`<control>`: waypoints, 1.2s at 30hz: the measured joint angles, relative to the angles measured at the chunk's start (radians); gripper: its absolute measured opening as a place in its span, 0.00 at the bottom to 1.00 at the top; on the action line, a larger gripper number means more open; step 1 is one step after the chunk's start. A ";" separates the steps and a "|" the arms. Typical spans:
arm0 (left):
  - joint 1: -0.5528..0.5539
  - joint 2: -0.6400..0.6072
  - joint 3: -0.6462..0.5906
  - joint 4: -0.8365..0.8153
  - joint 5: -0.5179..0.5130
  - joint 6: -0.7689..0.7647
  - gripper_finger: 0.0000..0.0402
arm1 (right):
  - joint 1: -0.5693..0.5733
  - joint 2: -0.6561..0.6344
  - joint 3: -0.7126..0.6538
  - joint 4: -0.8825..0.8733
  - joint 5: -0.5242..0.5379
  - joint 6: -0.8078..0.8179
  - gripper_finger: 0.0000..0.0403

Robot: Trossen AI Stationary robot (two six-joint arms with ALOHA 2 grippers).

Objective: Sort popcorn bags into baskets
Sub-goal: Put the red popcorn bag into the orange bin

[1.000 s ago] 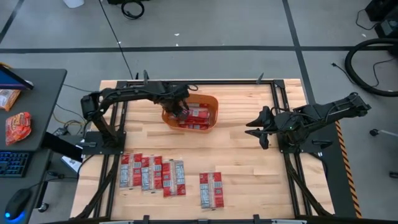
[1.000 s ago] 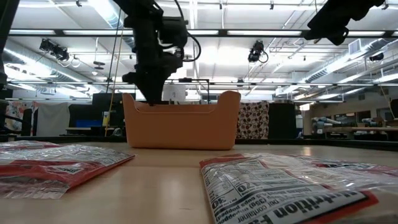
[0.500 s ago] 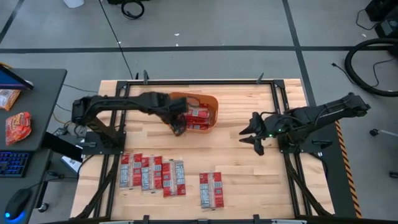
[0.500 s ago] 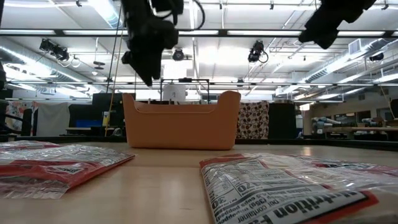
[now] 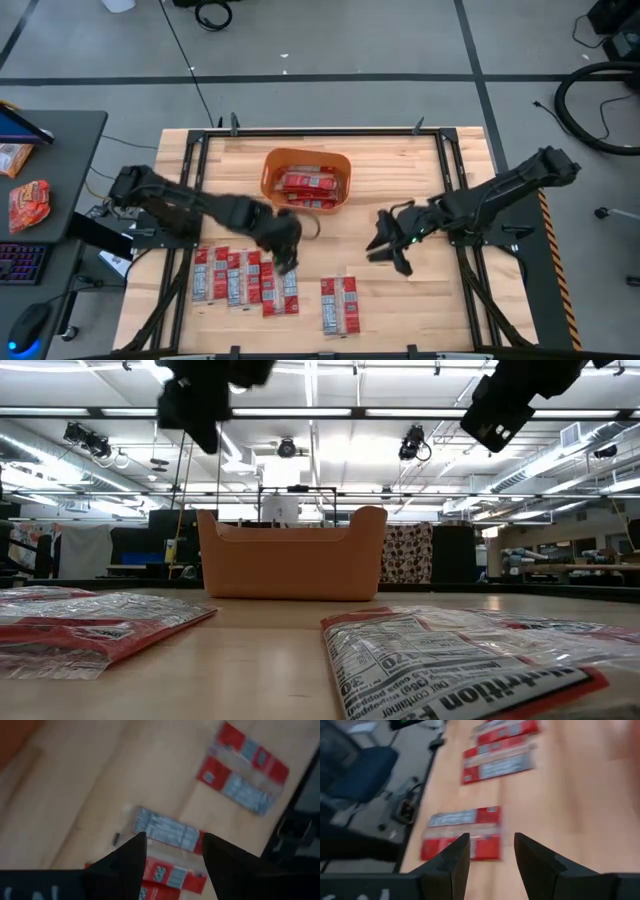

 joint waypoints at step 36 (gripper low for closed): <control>-0.306 0.002 -0.370 0.461 0.002 -0.256 0.48 | 0.190 0.754 0.381 -0.178 0.214 0.079 0.40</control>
